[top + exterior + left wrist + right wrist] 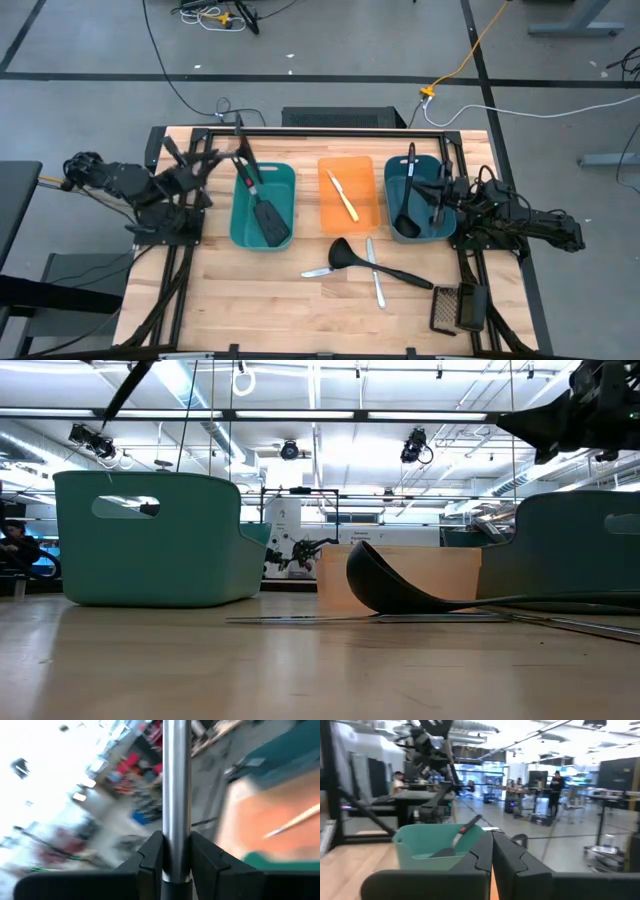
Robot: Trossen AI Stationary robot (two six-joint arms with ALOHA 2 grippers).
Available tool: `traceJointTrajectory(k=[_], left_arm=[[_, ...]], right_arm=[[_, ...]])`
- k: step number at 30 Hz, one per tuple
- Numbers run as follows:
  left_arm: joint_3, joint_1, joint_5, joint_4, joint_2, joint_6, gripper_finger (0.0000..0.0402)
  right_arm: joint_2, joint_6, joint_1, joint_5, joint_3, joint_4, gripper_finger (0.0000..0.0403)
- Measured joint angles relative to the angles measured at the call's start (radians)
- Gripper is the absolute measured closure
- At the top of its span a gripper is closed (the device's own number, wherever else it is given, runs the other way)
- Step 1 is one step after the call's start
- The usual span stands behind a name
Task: Pick & Place Kitchen Items
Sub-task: Put the black spatula into the blue bin
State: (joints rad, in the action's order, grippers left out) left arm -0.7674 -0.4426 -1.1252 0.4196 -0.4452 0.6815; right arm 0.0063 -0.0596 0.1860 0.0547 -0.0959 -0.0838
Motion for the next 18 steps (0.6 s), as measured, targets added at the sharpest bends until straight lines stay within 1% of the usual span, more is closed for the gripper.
traceJointTrajectory(k=[2,6,12,18], left_arm=[[0.001,0.056,0.001,-0.010,-0.014,0.170,0.0328],[0.001,0.173,0.013,0.004,-0.050,0.367,0.0328],[0.002,0.314,-0.006,0.097,-0.139,0.537,0.0328],[0.024,0.389,0.003,0.114,-0.215,0.576,0.0328]], right_arm=[[0.000,-0.002,0.000,0.030,0.000,-0.001,0.0393],[0.000,-0.006,0.000,0.061,0.000,-0.001,0.0393],[0.000,-0.006,0.000,0.060,0.000,0.000,0.0393],[0.000,-0.012,0.000,0.061,0.000,0.001,0.0393]])
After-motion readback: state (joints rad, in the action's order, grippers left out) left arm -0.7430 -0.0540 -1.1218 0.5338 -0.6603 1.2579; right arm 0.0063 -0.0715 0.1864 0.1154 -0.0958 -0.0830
